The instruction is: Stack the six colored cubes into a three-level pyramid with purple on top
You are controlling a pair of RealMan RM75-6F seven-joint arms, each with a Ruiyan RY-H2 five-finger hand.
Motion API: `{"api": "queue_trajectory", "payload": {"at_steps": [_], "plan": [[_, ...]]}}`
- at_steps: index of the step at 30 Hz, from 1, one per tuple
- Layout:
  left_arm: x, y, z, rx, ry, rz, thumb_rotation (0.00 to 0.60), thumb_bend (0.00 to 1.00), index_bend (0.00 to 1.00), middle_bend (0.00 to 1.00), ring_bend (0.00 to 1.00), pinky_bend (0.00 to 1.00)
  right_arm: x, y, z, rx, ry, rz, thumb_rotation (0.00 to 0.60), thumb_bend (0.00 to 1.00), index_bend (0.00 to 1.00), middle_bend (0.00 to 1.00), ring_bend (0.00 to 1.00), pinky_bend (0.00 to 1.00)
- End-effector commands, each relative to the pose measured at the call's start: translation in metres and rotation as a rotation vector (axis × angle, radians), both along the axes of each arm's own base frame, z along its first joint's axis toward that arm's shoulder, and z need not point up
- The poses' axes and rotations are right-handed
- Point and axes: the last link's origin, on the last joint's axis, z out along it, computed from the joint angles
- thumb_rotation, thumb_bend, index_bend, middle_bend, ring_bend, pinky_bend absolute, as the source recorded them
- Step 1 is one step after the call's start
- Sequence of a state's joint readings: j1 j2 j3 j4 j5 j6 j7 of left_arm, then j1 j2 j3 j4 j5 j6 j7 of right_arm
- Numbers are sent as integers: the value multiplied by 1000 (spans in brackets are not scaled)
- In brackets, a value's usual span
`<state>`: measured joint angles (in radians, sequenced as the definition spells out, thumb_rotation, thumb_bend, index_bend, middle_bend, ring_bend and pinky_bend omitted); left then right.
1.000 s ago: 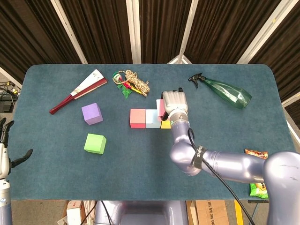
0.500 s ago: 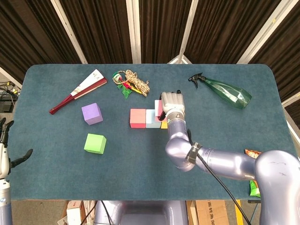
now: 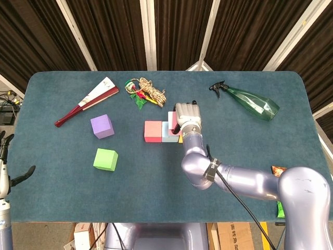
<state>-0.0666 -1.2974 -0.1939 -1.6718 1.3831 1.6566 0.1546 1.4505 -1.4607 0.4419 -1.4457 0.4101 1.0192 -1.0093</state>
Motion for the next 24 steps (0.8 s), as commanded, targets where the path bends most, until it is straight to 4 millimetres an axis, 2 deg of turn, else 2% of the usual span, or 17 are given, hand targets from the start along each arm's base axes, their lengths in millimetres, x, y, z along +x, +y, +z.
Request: {"api": "queue_trajectory", "payload": {"at_steps": [1,24], "plan": [[0,0,0,-1,0,0,600,182,141,33,0,0,-1,-1,-2,-1,-1,5,600,250,408,350,184,0],[-1,2,-1,-5,1,4,600,182,141,33,0,0,-7,-3,-16,20,2,-8,600,250,408,350,184,0]]}}
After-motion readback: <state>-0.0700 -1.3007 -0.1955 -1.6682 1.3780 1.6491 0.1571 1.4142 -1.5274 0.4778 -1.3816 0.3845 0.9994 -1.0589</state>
